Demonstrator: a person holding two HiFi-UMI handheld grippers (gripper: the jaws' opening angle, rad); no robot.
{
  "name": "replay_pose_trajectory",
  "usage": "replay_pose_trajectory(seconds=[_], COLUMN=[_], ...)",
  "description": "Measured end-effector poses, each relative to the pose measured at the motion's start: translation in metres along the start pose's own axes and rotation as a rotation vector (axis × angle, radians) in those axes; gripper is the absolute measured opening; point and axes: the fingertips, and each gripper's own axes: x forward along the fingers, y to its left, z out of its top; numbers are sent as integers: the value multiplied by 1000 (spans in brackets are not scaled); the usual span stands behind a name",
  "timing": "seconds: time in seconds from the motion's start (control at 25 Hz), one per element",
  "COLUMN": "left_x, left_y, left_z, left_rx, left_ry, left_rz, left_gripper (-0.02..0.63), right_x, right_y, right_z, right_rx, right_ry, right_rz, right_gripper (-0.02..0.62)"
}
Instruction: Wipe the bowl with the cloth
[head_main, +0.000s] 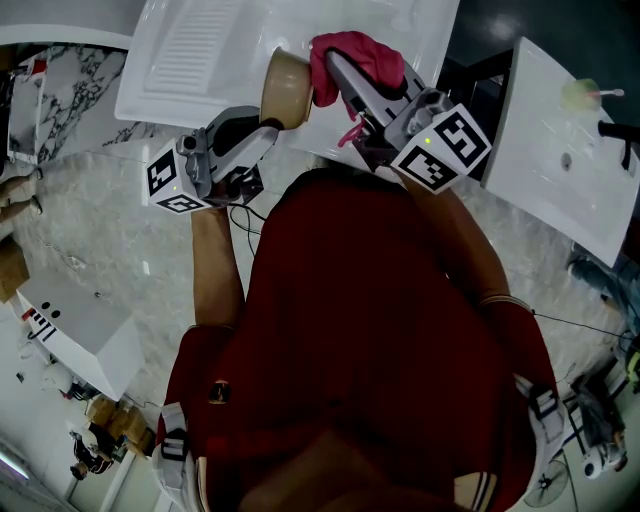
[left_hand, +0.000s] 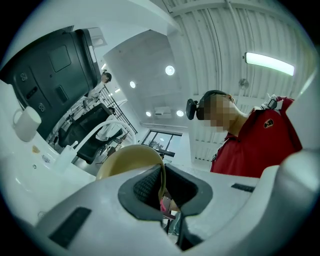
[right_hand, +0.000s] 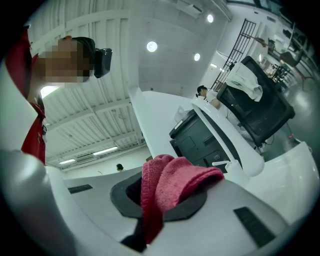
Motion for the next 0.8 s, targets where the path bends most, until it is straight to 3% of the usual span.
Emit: replay_pose_trajectory(seconds=[0.4,0.8], left_x=[3,1], left_y=[6,22], left_z=[16,19], left_rx=[-11,6], left_ry=[-113,-167], left_rz=[0,104], left_gripper=[28,28], right_x=[-3,-4], right_y=[-14,5], right_z=[-22,-41], right_rx=[52,85], right_ry=[58,118], right_rz=[-41,2], right_gripper=[28,28])
